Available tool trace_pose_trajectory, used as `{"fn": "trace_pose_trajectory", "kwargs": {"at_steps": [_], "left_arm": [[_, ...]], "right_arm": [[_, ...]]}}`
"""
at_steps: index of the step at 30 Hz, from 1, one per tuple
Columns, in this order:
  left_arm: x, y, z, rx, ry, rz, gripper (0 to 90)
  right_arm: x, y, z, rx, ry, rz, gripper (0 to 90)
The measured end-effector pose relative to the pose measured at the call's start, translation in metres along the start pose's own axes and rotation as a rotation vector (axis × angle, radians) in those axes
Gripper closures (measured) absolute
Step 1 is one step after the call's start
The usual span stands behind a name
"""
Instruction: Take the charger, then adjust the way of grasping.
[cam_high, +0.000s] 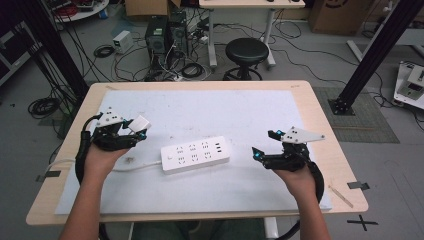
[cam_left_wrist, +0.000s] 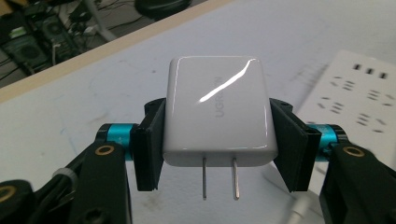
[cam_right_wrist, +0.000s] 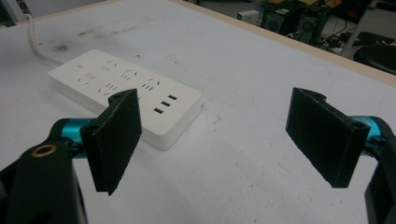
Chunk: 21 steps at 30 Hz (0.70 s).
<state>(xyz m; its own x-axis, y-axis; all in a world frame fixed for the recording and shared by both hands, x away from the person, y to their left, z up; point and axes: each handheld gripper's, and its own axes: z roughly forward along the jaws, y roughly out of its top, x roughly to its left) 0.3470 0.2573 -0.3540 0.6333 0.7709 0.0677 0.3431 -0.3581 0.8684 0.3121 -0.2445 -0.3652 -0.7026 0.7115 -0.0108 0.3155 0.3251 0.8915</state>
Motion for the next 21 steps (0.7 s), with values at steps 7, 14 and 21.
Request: {"fn": "trace_pose_trajectory", "kwargs": {"at_steps": [7, 14, 21], "left_arm": [[-0.007, 0.005, -0.001, -0.026, -0.084, 0.038, 42.4], [-0.027, 0.004, 0.006, -0.072, -0.199, 0.133, 42.5], [-0.06, -0.007, 0.013, -0.112, -0.297, 0.224, 42.5]], "right_arm": [[-0.001, 0.002, 0.003, 0.01, 0.007, -0.001, 18.7], [0.004, 0.005, 0.008, 0.02, 0.042, 0.007, 18.7], [0.021, 0.008, 0.021, 0.044, 0.141, 0.021, 18.7]]}}
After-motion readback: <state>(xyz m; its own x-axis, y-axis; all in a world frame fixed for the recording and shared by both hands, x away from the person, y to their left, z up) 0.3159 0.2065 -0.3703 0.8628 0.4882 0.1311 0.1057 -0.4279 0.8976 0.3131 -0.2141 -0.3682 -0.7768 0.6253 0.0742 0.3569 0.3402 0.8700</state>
